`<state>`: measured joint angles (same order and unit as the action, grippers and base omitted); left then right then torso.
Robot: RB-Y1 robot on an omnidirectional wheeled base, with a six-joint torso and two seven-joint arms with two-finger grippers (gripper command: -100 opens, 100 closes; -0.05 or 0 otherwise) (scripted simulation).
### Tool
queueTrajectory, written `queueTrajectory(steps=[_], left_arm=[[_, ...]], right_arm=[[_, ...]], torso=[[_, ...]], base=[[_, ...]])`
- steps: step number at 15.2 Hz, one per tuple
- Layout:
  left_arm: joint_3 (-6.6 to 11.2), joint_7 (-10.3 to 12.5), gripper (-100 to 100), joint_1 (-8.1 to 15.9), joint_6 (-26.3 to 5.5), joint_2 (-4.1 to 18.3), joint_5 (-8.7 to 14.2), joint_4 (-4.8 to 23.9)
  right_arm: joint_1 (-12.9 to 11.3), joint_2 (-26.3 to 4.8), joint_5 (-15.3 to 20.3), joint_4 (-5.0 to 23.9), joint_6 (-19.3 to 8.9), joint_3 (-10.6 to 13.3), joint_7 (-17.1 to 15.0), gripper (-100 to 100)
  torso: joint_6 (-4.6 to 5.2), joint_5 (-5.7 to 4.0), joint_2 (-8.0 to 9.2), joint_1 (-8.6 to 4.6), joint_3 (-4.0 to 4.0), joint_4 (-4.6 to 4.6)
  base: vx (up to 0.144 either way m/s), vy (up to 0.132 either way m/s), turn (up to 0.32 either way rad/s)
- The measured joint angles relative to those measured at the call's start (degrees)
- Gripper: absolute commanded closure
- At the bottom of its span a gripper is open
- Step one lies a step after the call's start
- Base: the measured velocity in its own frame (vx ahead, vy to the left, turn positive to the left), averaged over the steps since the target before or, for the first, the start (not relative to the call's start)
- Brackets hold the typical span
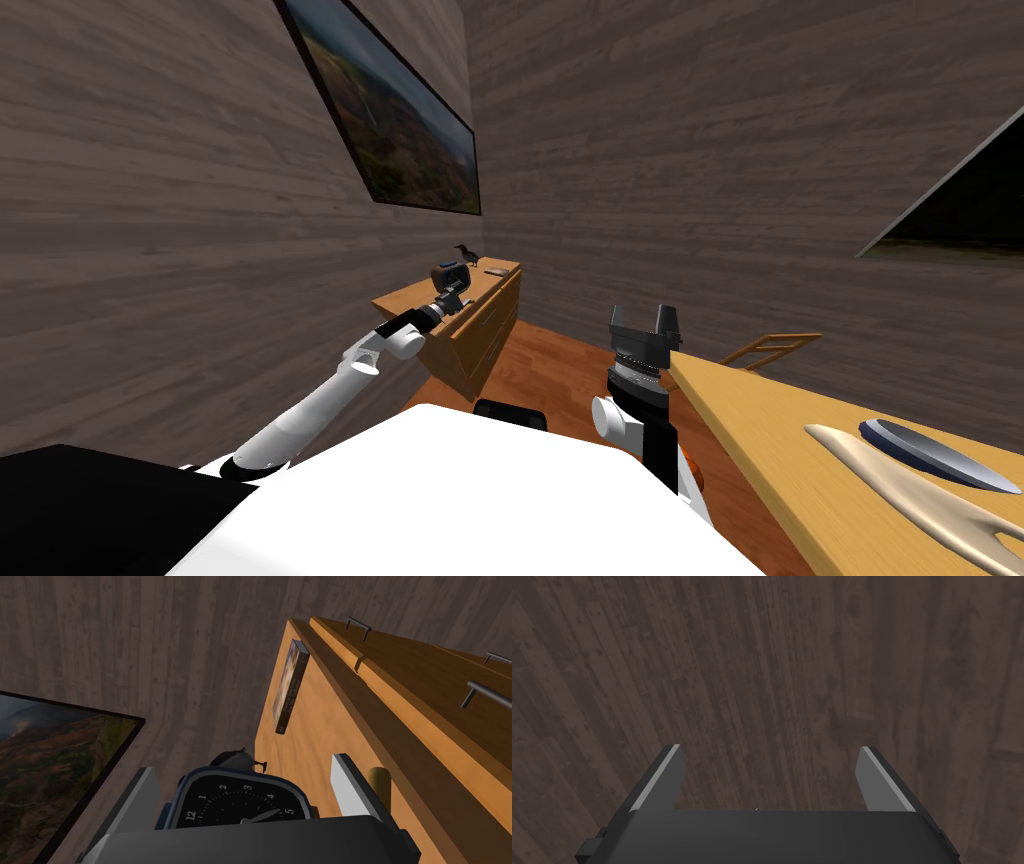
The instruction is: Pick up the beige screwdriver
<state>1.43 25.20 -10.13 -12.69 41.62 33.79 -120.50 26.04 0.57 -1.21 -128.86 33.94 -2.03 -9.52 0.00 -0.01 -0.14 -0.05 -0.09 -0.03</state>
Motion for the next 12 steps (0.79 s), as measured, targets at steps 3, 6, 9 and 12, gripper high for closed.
queueTrajectory(steps=[3, 6, 9, 12], left_arm=[[0.26, 1.4, -100, 1.1, -3.7, 2.7, 3.1, 0.8], [0.1, 2.7, -100, 2.7, -6.9, 5.5, 6.3, 2.4], [0.17, 3.8, -100, 3.7, -9.9, 7.5, 8.7, 3.1], [0.14, 5.2, -100, 5.3, -13.6, 9.7, 11.4, 4.2]], right_arm=[[0.0, 0.0, 0.0, 0.0, 0.0, 0.0, 0.0, 0], [0.0, 0.0, 0.0, 0.0, 0.0, 0.0, 0.0, 0], [0.0, 0.0, 0.0, 0.0, 0.0, 0.0, 0.0, 0], [0.0, 0.0, 0.0, 0.0, 0.0, 0.0, 0.0, 0]], torso=[[-0.01, 0.0, 0.0, 0.01, 0.0, 0.0], [-0.01, 0.0, 0.0, 0.0, 0.0, 0.0], [0.0, 0.0, 0.01, 0.01, 0.01, 0.0], [0.01, 0.0, -0.01, 0.0, 0.0, 0.0]], base=[[0.031, -0.009, -0.035], [0.025, -0.008, -0.025], [0.027, -0.006, -0.035], [0.03, -0.007, -0.04]])
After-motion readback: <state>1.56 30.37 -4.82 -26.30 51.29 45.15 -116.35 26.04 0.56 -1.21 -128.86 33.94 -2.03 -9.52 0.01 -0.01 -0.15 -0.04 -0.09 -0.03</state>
